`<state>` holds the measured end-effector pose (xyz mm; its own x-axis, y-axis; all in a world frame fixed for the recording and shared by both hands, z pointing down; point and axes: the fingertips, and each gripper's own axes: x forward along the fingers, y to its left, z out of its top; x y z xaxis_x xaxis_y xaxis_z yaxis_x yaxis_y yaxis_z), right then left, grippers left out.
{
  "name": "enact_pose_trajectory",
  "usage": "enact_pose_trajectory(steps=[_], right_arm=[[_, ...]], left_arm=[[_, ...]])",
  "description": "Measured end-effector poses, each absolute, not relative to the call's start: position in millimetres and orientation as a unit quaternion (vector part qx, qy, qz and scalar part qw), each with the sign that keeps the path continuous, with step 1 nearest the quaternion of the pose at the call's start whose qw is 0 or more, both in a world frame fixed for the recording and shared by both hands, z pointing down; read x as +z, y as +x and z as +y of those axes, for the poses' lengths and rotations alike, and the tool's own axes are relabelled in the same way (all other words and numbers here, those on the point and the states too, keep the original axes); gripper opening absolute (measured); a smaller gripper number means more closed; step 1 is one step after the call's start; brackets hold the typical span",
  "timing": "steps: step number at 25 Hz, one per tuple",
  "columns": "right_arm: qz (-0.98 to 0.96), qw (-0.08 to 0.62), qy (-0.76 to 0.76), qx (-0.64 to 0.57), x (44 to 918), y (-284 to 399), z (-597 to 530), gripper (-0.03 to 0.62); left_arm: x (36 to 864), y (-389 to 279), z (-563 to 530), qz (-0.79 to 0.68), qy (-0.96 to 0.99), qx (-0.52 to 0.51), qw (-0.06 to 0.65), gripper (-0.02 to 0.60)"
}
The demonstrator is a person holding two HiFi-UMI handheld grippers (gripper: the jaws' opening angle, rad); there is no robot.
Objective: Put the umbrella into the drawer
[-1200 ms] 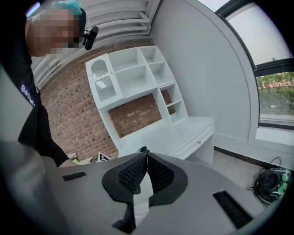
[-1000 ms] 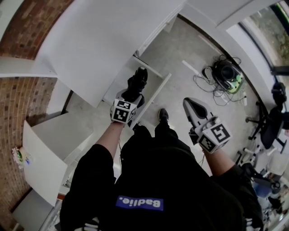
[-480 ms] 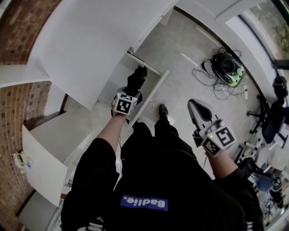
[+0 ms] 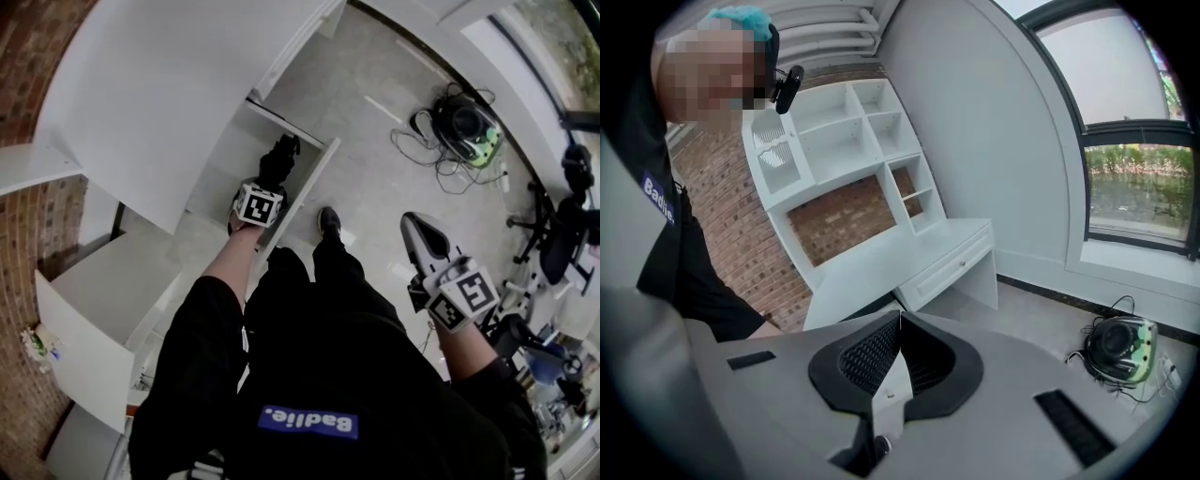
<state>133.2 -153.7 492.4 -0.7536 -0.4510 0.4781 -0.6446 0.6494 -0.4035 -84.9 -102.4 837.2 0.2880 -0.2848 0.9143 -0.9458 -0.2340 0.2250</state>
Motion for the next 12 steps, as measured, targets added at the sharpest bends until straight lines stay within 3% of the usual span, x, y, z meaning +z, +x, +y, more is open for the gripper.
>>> enact_pose_trajectory(steps=[12], right_arm=[[-0.878,0.201,0.330,0.281,503,156,-146,0.031]], left_arm=[[888,-86,-87,-0.424,0.658,0.443,0.437,0.244]])
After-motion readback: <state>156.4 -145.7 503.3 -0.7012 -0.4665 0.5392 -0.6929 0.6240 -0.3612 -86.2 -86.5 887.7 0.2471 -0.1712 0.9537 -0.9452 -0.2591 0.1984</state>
